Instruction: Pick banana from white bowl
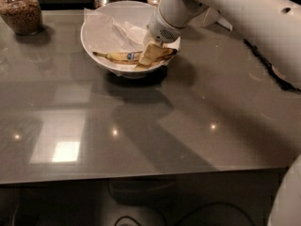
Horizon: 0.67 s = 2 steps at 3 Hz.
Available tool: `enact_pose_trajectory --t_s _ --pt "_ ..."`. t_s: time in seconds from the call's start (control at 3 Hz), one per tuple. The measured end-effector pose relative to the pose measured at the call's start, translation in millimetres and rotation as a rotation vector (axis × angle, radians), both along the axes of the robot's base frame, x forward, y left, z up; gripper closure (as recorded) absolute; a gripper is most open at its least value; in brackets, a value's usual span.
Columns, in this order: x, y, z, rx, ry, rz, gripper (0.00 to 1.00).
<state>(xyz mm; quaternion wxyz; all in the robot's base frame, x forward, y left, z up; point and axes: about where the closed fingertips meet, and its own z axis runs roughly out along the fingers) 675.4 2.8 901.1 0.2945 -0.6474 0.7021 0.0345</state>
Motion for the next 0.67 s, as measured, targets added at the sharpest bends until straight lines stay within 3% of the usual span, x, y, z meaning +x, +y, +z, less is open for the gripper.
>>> enact_pose_trajectory --t_s 0.67 --pt "12.1 -17.5 -23.5 -0.027 0.027 -0.048 0.52"
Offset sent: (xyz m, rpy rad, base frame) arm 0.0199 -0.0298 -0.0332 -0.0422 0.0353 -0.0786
